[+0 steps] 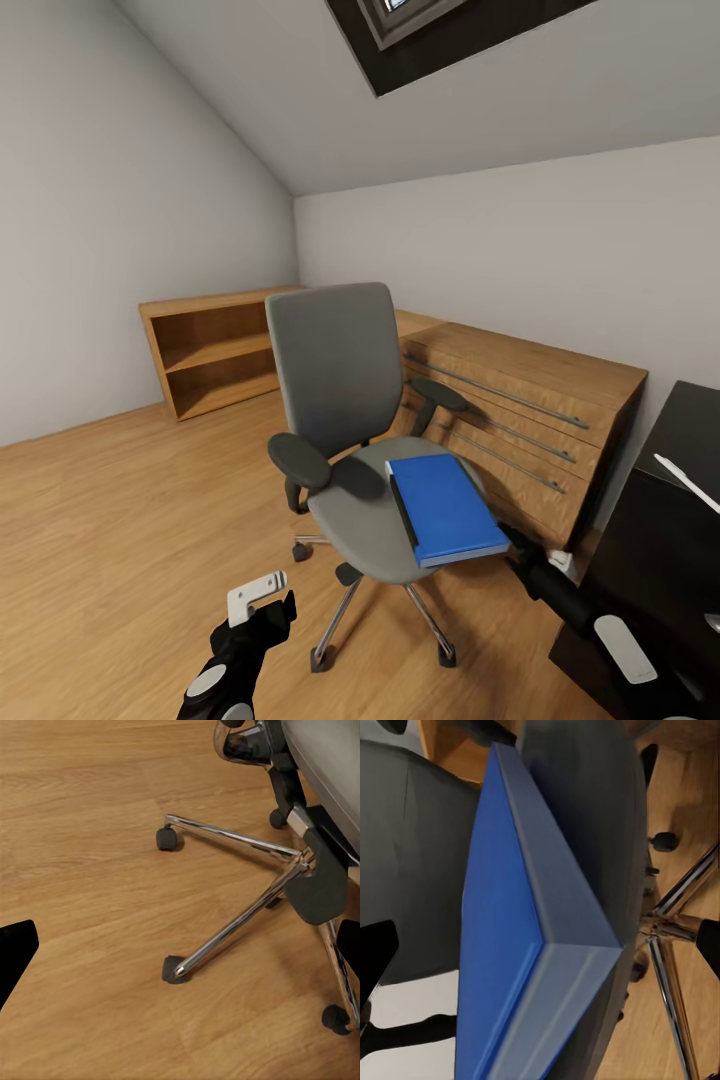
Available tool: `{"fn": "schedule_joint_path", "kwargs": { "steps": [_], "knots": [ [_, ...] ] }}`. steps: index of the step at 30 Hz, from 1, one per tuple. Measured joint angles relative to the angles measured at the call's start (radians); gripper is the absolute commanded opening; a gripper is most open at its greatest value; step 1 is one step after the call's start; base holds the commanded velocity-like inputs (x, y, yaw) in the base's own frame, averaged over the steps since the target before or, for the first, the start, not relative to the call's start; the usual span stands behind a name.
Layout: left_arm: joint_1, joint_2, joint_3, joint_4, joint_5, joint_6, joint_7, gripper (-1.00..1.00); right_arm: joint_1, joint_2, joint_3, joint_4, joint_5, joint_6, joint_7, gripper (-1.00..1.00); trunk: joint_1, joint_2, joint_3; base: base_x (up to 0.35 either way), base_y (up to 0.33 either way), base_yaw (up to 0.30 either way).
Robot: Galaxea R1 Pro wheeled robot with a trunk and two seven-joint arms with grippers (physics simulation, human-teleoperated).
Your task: In the bedroom, organize the workspace by keeping the computer under the desk, ensuring the monitor is on the desk, placing the keyboard on the desk next to the monitor, placing the mouse on the desk next to the keyboard, moving the folder from the swivel chair onto the desk next to the mouse, stacking the notebook on top of the folder with the pen on top of the notebook, and positioning the swivel chair next to the desk.
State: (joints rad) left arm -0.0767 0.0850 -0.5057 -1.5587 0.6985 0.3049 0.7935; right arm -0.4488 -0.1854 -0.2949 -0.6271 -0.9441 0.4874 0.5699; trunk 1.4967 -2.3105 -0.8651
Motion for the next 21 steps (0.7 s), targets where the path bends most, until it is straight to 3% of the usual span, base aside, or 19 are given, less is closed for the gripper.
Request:
{"fn": "schedule_joint_path", "kwargs": {
  "steps": [6,13,21],
  "knots": [
    [0.0,-0.001,0.0,0.001,0.0,0.0,0.0,1.0,0.0,-0.006,-0.029,0.001,0.0,0.0,0.0,1.0,0.0,0.0,0.0,0.0,0.0,0.0],
    [0.0,0.0,-0.025,0.002,0.0,0.0,0.004,1.0,0.0,-0.008,-0.036,0.001,0.0,0.0,0.0,1.0,0.0,0.0,0.0,0.0,0.0,0.0],
    [0.0,0.0,-0.028,0.002,0.0,0.0,0.004,1.0,0.0,-0.008,-0.037,0.001,0.0,0.0,0.0,1.0,0.0,0.0,0.0,0.0,0.0,0.0]
  ]
}}
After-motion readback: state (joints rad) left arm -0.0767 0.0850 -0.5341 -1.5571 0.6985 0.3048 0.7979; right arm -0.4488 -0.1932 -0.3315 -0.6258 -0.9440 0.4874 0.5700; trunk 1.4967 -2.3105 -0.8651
